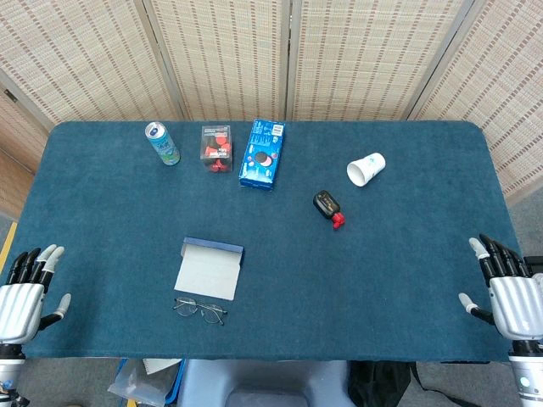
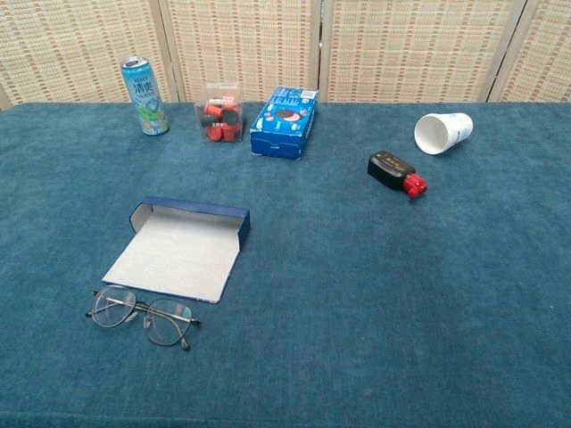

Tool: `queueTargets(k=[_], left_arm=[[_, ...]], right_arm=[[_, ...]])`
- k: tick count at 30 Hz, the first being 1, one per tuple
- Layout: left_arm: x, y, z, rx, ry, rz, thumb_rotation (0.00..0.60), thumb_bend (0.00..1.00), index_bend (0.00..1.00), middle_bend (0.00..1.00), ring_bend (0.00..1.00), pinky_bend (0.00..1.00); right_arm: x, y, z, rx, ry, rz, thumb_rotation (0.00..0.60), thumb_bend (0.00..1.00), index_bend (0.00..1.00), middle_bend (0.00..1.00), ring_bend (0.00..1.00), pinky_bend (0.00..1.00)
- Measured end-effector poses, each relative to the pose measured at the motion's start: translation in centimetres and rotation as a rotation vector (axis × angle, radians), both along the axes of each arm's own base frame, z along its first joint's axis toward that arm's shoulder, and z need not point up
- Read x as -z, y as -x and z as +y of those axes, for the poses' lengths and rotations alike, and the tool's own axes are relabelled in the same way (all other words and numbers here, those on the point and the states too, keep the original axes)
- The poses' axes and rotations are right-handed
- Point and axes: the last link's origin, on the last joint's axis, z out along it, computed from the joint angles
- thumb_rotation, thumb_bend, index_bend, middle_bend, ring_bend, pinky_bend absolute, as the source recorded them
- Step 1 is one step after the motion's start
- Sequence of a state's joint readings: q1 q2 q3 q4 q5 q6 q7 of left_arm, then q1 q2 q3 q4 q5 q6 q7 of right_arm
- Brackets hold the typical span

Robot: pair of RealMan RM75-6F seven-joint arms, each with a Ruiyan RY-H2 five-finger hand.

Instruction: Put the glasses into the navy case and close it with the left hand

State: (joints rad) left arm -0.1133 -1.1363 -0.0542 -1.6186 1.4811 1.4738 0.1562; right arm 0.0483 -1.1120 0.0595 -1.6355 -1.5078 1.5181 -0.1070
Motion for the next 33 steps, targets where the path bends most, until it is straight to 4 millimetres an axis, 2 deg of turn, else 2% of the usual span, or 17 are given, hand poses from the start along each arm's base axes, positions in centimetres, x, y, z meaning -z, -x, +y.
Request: queueTargets(k=[17,30,32,33], left_arm=[[-0.1,-0.3,0.2,0.024,-0.002,-0.013,0.600,0.36,0.00,0.03,0.03,0.00],[0.2,-1.9,1.2,0.099,0.019,-0.024,0.600,0.36,0.00,0.03,0.04,0.00],[0.4,-2.3,1.5,0.117,0.028,-0.026,0.600,0.36,0.00,0.05,0.07,0.03],[0.5,-2.7,1.8,0.131,0.036,-0.028,0.600,0.36,0.01,0.09,0.12,0.06]], right_arm=[[-0.6,-0.1,0.2,-0.016,0.034,-0.001,0.600,0.19,0.00,0.05,0.08,0.11],[-1.3,-0.3,0.0,-0.029,0.067,0.002,0.600,0.19,0.00,0.05,0.08,0.11],[-1.3,-0.3,-0.1,-0.027,0.064,0.002,0.600,0.19,0.00,0.05,0.08,0.11],[-1.3,-0.3,-0.2,-0.027,0.063,0.002,0.600,0.19,0.00,0.05,0.08,0.11]])
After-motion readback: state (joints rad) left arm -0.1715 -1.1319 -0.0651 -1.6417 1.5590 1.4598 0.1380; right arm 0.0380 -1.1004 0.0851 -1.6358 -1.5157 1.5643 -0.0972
